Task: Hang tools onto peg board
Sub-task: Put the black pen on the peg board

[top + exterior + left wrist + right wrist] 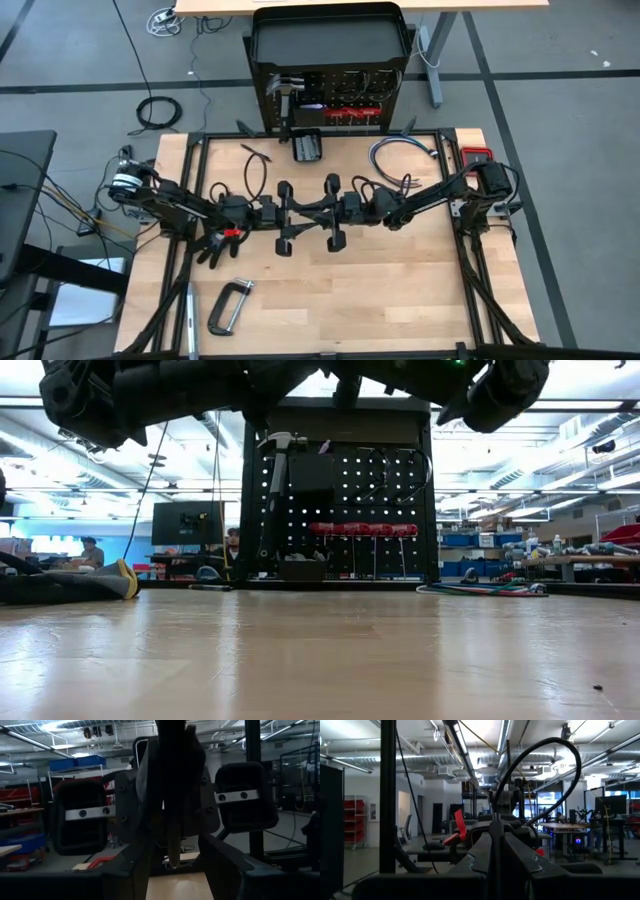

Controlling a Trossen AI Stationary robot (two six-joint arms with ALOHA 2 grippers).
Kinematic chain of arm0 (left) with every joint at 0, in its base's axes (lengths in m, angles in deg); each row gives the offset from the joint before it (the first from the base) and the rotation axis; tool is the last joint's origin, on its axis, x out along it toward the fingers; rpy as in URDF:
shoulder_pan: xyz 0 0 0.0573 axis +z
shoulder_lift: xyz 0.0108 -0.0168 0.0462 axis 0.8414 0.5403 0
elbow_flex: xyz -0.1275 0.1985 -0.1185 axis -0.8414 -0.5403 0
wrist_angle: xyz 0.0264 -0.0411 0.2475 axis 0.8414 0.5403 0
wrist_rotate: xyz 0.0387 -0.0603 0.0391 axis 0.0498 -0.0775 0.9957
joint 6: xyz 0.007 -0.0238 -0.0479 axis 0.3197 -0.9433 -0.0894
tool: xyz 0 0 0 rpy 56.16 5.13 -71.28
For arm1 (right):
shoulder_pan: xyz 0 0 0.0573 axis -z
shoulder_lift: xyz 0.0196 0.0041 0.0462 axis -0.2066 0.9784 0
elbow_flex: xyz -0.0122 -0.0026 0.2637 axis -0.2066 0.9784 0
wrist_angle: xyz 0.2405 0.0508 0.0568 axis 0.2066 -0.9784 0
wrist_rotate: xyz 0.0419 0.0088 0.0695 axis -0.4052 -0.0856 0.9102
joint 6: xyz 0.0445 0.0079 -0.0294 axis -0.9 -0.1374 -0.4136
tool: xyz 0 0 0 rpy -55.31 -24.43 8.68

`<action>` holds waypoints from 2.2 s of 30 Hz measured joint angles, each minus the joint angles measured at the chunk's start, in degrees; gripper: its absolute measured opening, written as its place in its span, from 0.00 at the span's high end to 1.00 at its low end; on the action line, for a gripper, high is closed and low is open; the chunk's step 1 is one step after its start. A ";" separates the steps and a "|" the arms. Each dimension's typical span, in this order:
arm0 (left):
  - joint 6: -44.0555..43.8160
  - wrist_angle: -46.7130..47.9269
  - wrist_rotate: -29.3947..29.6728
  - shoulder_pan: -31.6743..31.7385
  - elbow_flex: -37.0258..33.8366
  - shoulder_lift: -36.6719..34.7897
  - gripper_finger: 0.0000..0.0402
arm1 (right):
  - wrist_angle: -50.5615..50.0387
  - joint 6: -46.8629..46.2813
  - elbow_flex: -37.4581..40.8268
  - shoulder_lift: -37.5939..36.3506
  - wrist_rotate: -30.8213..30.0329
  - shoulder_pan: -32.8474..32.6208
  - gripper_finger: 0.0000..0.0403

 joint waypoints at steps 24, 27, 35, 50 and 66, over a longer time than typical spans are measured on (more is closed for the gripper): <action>10.22 6.66 1.60 0.00 -5.00 -13.64 0.58 | 0.84 -17.23 3.91 0.11 1.14 2.13 0.89; 12.59 7.36 0.57 0.02 -4.72 -13.62 0.58 | 0.86 -24.69 3.91 0.11 3.73 2.94 0.89; 14.15 9.35 -0.64 0.09 -4.63 -13.62 0.58 | 0.95 -33.65 3.91 0.11 9.14 4.26 0.89; 15.05 21.55 -2.72 0.00 2.23 -11.45 0.72 | -0.69 -45.33 3.98 0.13 17.35 5.62 0.89; 10.76 27.82 -3.43 -0.39 6.53 -13.19 0.88 | 3.67 -42.61 4.04 0.11 22.73 5.10 0.82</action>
